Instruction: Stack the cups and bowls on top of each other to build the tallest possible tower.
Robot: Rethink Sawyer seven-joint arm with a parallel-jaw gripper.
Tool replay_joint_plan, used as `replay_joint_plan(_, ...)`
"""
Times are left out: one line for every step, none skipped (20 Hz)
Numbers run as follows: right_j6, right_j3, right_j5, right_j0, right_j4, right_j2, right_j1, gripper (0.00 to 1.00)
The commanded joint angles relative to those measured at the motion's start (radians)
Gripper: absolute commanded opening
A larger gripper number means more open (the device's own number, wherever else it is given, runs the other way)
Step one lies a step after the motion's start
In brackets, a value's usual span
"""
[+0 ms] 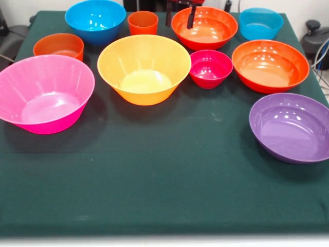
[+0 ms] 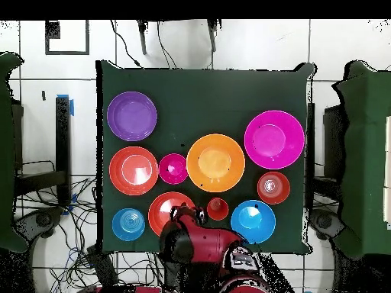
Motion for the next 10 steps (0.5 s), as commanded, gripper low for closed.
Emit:
replay_joint_plan(0.194, 0.097, -0.070, 0.050, -0.017, 0.003, -0.006, 1.00)
replay_joint_plan(0.192, 0.107, -0.065, 0.053, -0.017, -0.001, -0.017, 1.00)
replay_joint_plan(0.191, 0.117, -0.048, 0.047, -0.012, 0.005, -0.022, 1.00)
replay_joint_plan(0.188, 0.123, -0.049, 0.054, -0.010, -0.002, -0.025, 1.00)
replay_joint_plan(0.185, 0.129, -0.051, 0.061, -0.009, -0.009, -0.028, 1.00)
replay_joint_plan(0.189, 0.135, -0.053, 0.049, -0.013, 0.002, -0.027, 1.00)
replay_joint_plan(0.189, 0.136, -0.072, 0.050, -0.021, 0.000, -0.024, 1.00)
replay_joint_plan(0.188, 0.137, -0.076, 0.047, -0.022, 0.002, -0.020, 1.00)
replay_joint_plan(0.189, 0.136, -0.081, 0.039, -0.026, 0.009, -0.014, 1.00)
replay_joint_plan(0.189, 0.136, -0.083, 0.037, -0.025, 0.011, -0.011, 1.00)
